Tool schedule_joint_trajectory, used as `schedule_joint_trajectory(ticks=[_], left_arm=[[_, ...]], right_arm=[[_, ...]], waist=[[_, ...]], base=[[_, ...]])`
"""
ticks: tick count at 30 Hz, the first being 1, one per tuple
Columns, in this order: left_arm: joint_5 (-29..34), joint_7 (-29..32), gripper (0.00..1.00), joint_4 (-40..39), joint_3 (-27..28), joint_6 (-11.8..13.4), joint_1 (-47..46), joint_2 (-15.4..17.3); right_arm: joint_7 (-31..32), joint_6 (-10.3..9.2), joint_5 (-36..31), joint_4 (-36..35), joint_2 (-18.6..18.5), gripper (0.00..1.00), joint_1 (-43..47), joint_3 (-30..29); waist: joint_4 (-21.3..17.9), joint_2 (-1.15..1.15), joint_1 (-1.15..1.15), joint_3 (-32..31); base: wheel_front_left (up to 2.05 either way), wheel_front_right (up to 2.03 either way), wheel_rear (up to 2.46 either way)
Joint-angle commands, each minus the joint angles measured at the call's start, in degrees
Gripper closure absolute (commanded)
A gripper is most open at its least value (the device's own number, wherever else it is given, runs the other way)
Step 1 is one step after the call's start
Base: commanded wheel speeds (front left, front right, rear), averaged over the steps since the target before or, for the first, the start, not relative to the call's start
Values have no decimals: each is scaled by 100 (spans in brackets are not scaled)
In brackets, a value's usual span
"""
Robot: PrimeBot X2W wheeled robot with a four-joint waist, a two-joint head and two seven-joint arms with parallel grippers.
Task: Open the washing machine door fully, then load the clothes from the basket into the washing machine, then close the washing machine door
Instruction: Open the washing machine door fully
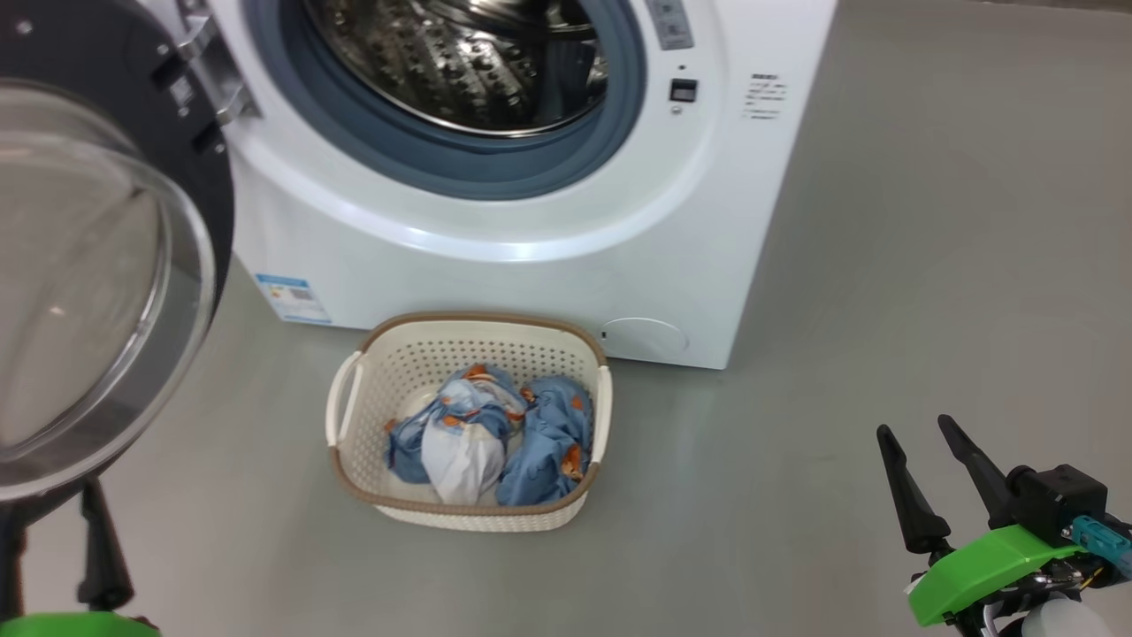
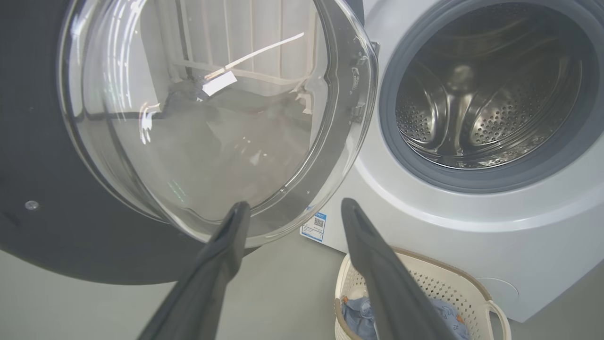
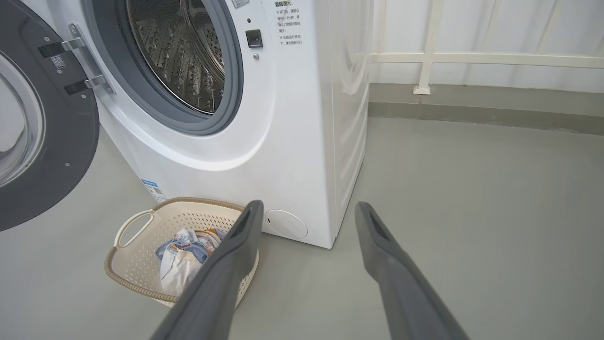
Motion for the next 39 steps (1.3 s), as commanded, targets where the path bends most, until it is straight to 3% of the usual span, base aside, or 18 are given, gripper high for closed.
schedule_joint_trajectory(ticks=[1,25,39], left_arm=[[-69,-36,0,-177,21,-14,35,176],[-304,-36,0,-104,-1118,-14,-2,96],[-466,-36,0,-303,-1533,-14,14,246]], right_arm=[[-69,9,36,-149,-31,0,39,92],[-69,9,36,-227,58,0,-45,-88],[-69,9,15,-259,138,0,20,-254]], waist=[[-194,0,0,-67],[-1327,0,0,48],[-1594,0,0,69]], base=[[0,0,0],[0,0,0],[0,0,0]])
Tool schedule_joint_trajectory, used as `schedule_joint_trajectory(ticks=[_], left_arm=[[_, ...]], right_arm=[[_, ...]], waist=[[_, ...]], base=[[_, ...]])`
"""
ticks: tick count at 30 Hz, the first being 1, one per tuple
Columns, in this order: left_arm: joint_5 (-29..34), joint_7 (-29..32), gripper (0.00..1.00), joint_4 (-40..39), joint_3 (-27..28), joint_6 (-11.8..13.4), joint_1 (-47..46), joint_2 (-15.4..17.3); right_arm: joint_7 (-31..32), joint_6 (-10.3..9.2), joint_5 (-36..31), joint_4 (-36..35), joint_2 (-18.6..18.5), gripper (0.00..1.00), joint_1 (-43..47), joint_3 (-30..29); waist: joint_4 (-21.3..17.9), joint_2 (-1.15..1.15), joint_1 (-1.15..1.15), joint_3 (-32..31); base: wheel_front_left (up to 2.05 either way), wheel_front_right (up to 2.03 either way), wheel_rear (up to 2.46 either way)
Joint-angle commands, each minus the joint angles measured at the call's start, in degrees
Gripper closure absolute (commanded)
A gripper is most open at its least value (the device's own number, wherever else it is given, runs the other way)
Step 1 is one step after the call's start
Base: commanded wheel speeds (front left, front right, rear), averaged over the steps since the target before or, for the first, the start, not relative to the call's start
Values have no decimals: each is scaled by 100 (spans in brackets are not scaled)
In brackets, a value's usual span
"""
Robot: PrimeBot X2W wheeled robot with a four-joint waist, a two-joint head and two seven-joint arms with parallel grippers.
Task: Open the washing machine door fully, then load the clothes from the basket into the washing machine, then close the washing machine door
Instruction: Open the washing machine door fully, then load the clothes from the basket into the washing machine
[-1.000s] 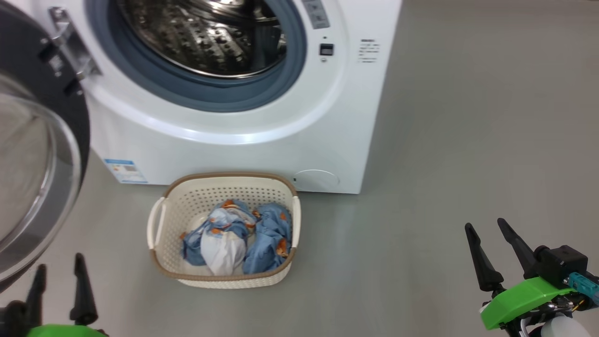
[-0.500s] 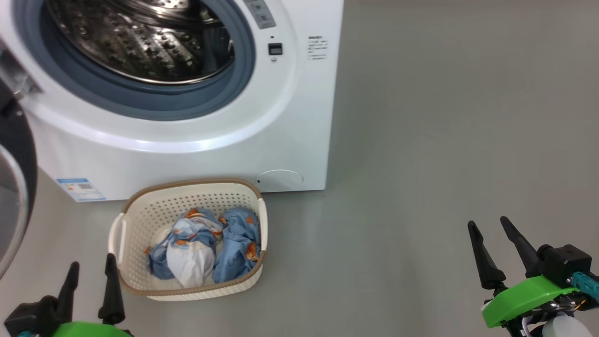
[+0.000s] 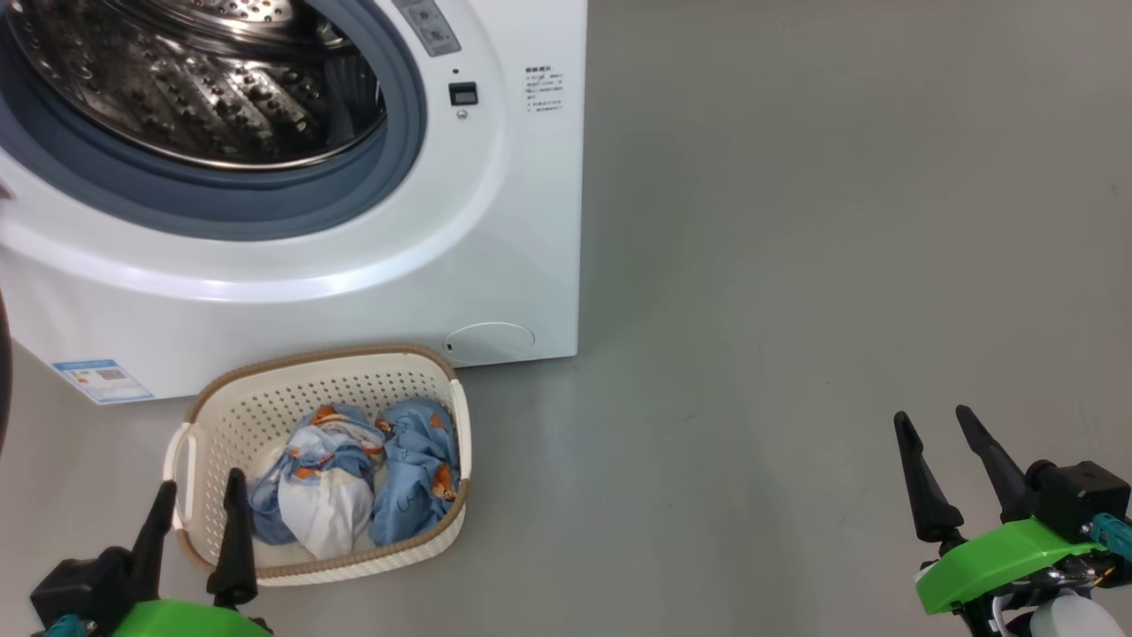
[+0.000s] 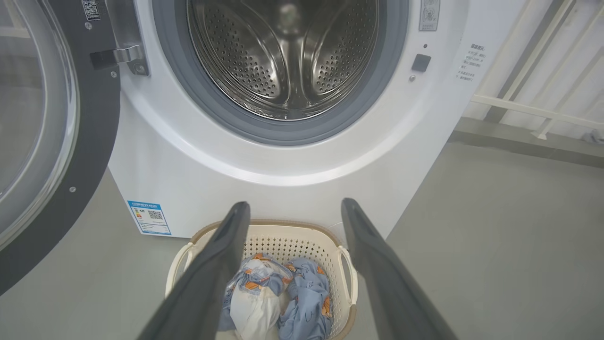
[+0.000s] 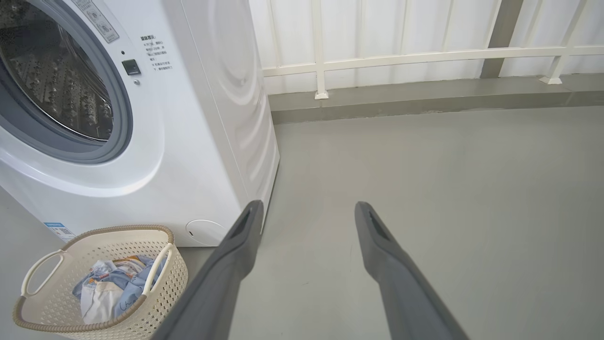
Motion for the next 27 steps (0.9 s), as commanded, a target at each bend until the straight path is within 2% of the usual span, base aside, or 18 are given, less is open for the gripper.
schedule_joint_trajectory(ticks=[1,14,27], left_arm=[[-57,-37,0,-186,159,-14,-129,171],[-241,-37,0,-129,66,-14,-129,298],[-214,-37,0,-125,-146,-14,-213,398]], right_arm=[[-69,9,12,-152,-42,0,19,95],[-69,9,-4,-161,-17,0,27,85],[-69,9,24,-173,-23,0,-25,157]], waist=[[-12,0,0,3],[49,0,0,7],[65,0,0,82]], base=[[0,0,0],[4,-16,12],[69,-188,119]])
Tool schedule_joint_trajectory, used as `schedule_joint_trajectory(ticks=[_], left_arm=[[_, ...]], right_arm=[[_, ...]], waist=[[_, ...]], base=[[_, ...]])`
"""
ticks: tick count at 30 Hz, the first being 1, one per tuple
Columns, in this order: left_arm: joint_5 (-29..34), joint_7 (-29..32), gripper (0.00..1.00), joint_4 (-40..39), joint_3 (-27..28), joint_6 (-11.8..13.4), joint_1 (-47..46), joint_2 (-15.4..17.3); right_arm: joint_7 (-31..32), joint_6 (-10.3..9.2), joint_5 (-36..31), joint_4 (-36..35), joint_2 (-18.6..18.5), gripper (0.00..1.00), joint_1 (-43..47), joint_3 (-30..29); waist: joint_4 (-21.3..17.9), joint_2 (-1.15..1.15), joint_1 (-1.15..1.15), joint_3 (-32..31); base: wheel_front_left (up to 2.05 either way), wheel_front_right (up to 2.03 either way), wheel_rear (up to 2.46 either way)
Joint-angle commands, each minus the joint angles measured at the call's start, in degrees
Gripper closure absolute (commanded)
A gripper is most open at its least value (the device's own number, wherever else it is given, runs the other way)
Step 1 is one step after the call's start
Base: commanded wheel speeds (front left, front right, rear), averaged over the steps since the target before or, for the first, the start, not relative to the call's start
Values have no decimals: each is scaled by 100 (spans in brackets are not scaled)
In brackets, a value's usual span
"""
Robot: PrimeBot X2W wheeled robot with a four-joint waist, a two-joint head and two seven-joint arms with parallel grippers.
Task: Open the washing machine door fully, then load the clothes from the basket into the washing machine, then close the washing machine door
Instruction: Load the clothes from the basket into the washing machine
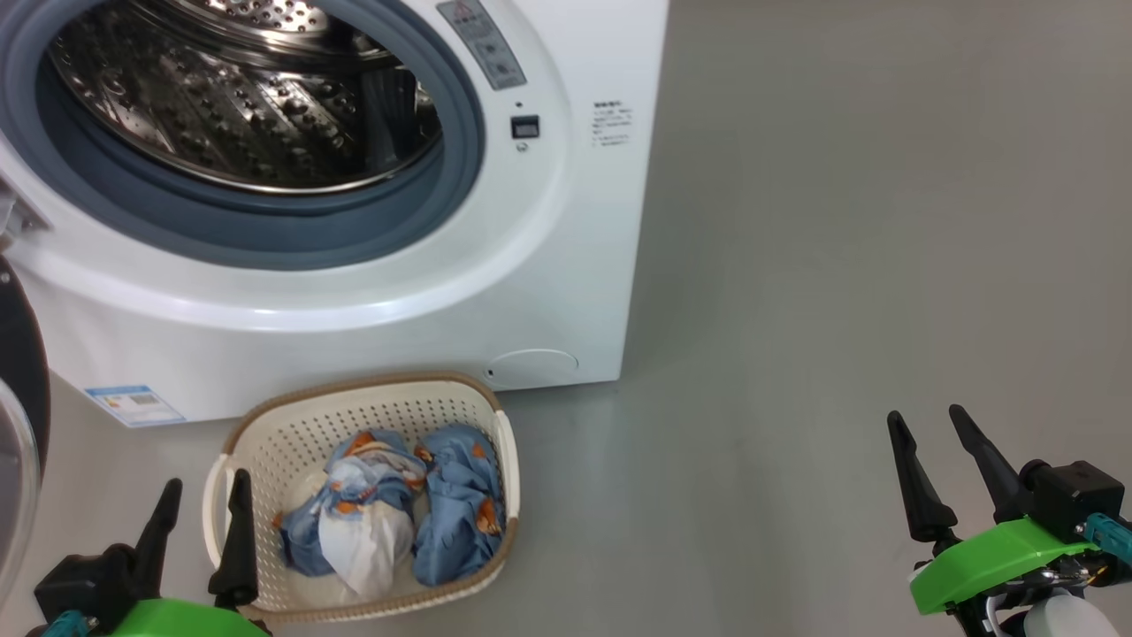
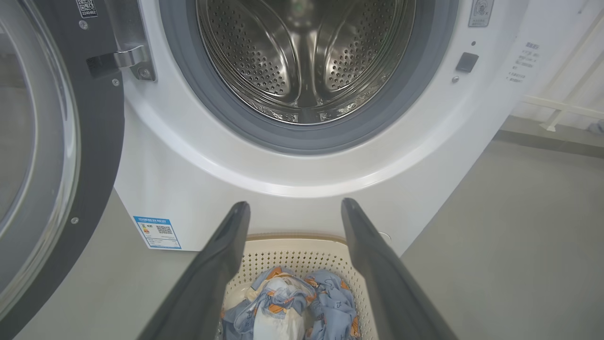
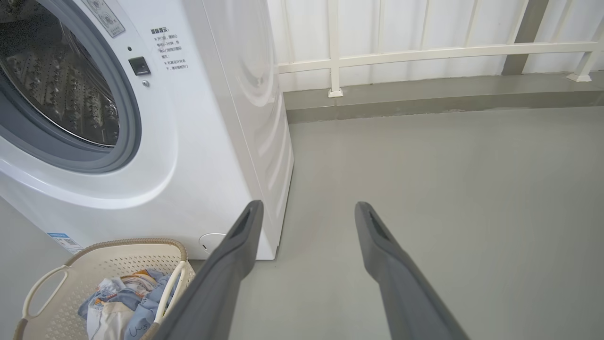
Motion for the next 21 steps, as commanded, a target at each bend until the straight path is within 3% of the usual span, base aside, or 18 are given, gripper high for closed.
schedule_joint_trajectory(ticks=[1,8,21], left_arm=[[25,-37,0,-129,179,-14,-217,133],[96,-37,0,-191,162,-14,-226,80],[150,-37,0,-31,154,-14,-277,-152]], right_arm=[[-69,9,26,-144,-70,0,-31,135],[-69,9,24,-150,-50,0,-49,125],[-69,9,13,-189,18,0,-101,114]], waist=[[-3,0,0,9],[-18,0,0,55],[5,0,0,216]], base=[[91,-168,77],[64,-85,22],[2,-2,0]])
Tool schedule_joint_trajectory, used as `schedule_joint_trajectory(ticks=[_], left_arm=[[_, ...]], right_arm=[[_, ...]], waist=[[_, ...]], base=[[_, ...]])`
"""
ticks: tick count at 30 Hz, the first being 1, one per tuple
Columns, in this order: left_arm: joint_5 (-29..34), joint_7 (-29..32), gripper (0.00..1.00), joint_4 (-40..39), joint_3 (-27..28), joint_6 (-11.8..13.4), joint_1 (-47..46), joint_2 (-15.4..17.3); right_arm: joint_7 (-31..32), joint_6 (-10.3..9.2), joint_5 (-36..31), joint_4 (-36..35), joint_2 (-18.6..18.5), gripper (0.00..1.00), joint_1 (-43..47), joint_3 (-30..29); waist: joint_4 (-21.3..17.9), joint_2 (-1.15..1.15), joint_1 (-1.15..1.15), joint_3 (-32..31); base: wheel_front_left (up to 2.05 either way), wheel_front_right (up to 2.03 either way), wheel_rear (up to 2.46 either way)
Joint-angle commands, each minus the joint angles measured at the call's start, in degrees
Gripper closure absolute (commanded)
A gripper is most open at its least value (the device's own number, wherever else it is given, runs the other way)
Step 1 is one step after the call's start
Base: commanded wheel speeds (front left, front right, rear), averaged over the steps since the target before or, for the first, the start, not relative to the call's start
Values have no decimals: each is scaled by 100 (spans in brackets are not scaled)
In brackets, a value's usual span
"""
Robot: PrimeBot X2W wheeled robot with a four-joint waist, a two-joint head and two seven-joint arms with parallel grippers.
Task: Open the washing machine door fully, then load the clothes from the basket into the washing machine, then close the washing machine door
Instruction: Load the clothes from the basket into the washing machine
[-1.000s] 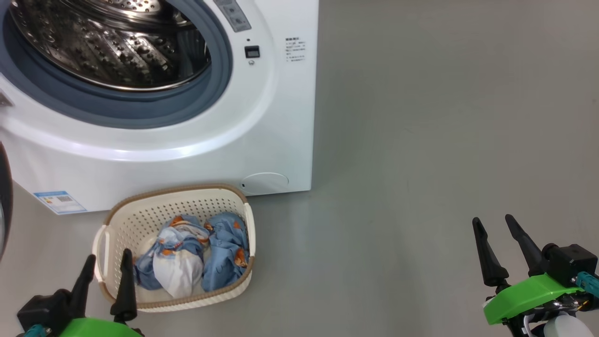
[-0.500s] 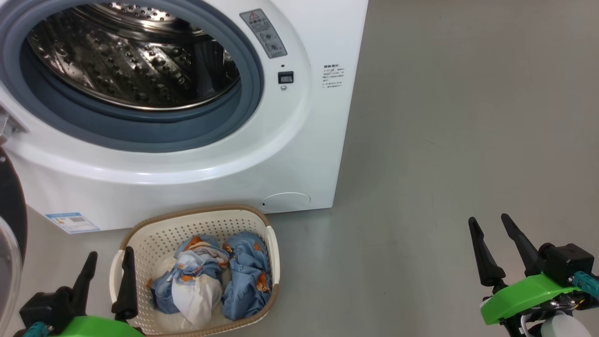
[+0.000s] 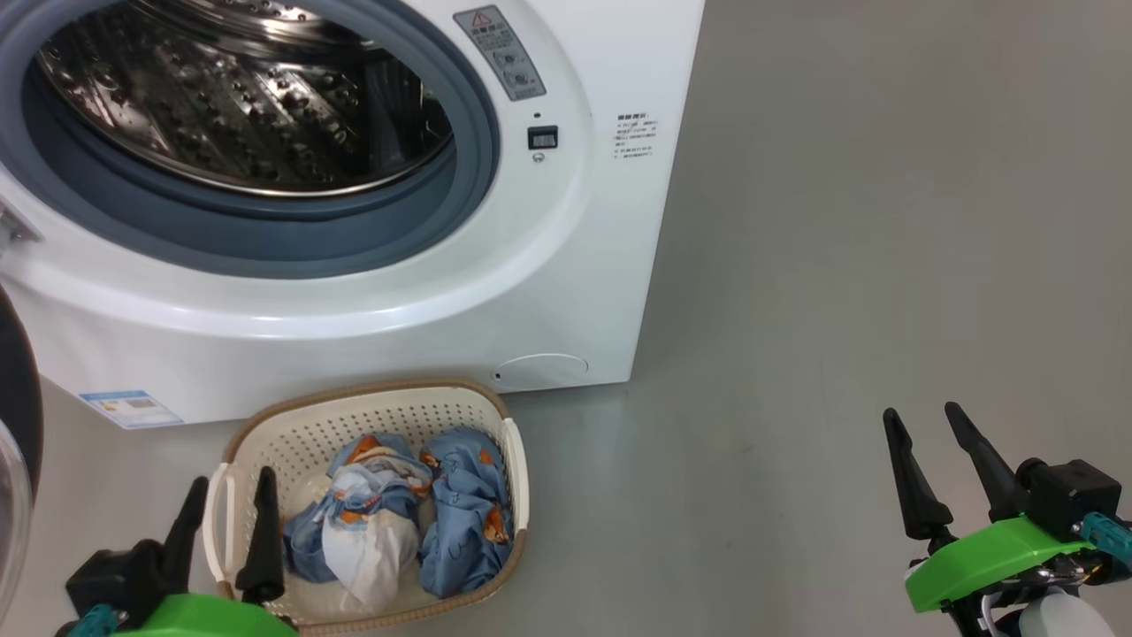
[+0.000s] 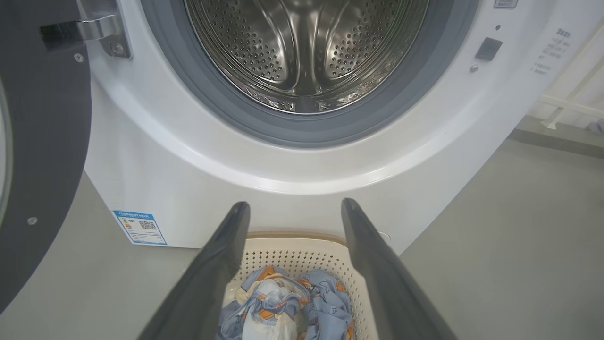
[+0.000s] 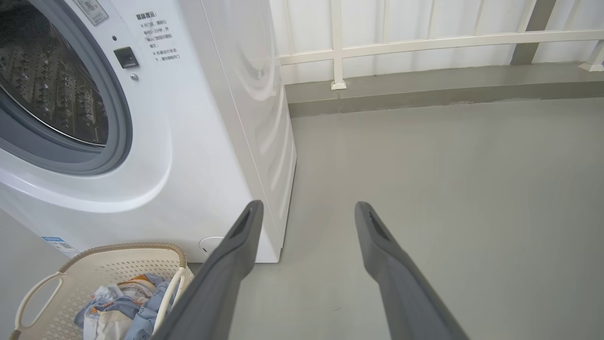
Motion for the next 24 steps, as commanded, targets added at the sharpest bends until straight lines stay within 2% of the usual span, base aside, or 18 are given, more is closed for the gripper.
schedule_joint_trajectory(ticks=[1,11,24], left_arm=[[13,-37,0,-49,160,-14,-240,55],[-102,-37,0,644,-73,-14,-617,38],[-329,-37,0,2375,-783,-14,-1816,276]], right_arm=[[-69,9,10,-161,-27,0,-105,122],[-69,9,3,-238,56,0,-313,181],[-69,9,6,-333,150,0,-697,262]], waist=[[-6,0,0,59],[-54,0,0,513],[-102,0,0,1420]], base=[[0,0,0],[0,0,0],[0,0,0]])
